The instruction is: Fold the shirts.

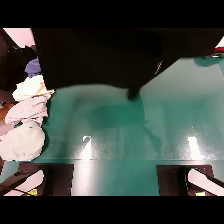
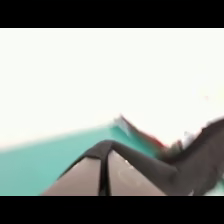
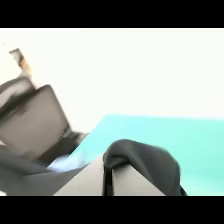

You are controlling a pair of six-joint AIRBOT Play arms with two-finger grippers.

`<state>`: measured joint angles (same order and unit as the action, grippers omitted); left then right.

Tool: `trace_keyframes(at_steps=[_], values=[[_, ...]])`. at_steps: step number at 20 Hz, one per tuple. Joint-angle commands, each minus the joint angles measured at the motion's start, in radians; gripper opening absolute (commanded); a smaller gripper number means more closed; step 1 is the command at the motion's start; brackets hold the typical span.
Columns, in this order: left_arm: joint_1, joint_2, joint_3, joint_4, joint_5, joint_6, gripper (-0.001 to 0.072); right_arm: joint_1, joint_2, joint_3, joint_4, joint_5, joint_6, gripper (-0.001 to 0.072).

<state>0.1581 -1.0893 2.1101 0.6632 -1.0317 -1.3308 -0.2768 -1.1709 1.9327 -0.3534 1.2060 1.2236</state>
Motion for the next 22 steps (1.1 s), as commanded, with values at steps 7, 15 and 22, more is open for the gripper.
trace_keyframes(at_steps=[7, 15, 22], values=[[0.002, 0.257, 0.031, 0.053, 0.189, -0.005, 0.0025, -0.002, 0.365, -0.046, -0.575, -0.290, 0.155, 0.0021], [0.002, 0.204, -0.239, 0.138, -0.048, -0.124, 0.0024, 0.032, 0.288, -0.040, -0.844, 0.100, 0.385, 0.0019], [0.002, -0.226, -0.563, 0.172, -0.224, -0.131, 0.0025, 0.254, -0.279, -0.014, -0.855, 0.355, 0.416, 0.0019]])
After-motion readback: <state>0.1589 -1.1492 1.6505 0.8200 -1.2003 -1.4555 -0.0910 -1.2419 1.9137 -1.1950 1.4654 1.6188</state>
